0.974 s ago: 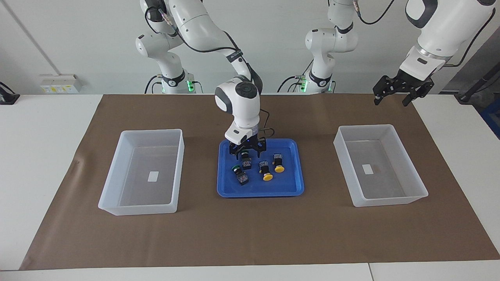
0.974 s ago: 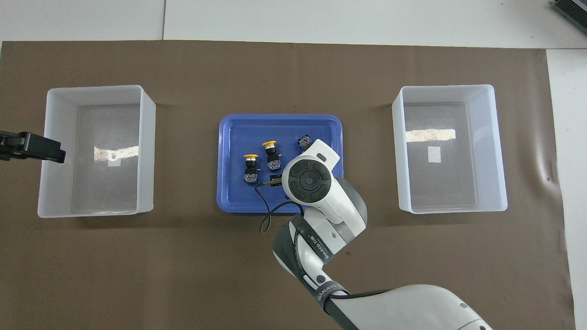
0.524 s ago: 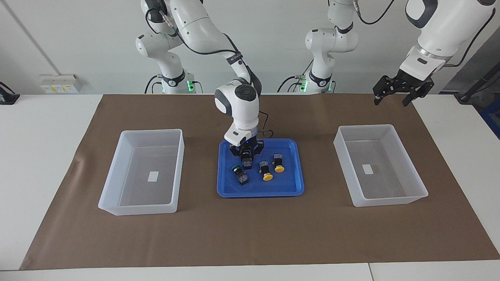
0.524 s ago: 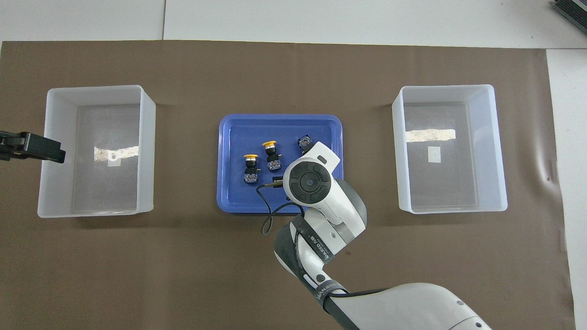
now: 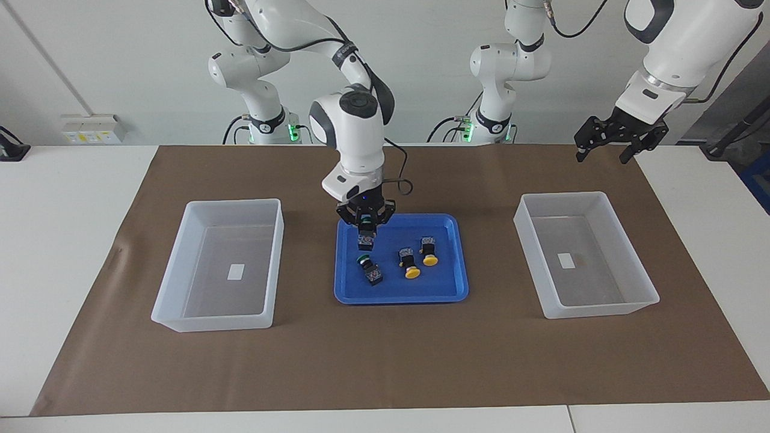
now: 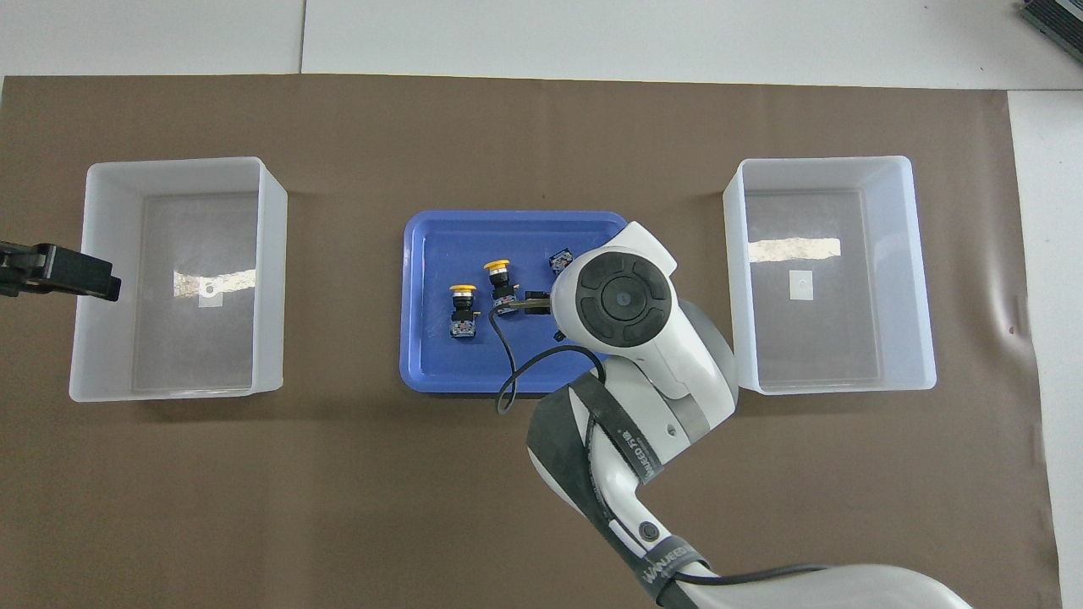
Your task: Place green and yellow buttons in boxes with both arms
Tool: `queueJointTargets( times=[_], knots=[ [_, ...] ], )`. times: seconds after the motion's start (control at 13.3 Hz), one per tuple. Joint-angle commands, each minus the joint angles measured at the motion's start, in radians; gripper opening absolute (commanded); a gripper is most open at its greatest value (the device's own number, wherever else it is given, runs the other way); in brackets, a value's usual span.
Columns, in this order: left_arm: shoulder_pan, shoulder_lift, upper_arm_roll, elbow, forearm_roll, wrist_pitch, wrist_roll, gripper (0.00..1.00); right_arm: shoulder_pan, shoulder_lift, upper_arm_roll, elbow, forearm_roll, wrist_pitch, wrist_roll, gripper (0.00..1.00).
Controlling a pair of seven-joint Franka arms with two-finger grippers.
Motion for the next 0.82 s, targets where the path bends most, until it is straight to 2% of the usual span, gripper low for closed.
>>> queueJointTargets(
  times=[0.0, 0.22, 0.37, 0.45, 0.6, 0.75],
  knots=[
    [-0.004, -0.026, -0.002, -0.031, 0.012, 0.019, -0.012, 1.0, -0.098, -0.076, 0.002, -0.014, -0.01, -0.061, -0.06, 0.0],
    [-0.018, -0.035, -0.01, -0.057, 0.012, 0.058, -0.018, 1.0, -0.258, -0.101, 0.004, -0.036, -0.009, -0.078, -0.316, 0.0],
    [-0.104, -0.093, -0.013, -0.24, 0.012, 0.286, -0.039, 1.0, -0.347, -0.101, 0.004, -0.077, -0.007, -0.061, -0.462, 0.0],
    [-0.138, -0.113, -0.014, -0.305, 0.012, 0.343, -0.073, 1.0, -0.39, -0.099, 0.004, -0.101, -0.007, -0.048, -0.528, 0.0],
    [-0.187, -0.092, -0.016, -0.339, 0.011, 0.401, -0.113, 1.0, -0.459, -0.085, 0.004, -0.158, -0.004, 0.033, -0.626, 0.0],
    [-0.288, -0.056, -0.016, -0.404, 0.011, 0.521, -0.246, 1.0, -0.502, -0.043, 0.004, -0.198, 0.002, 0.142, -0.665, 0.0]
  ],
)
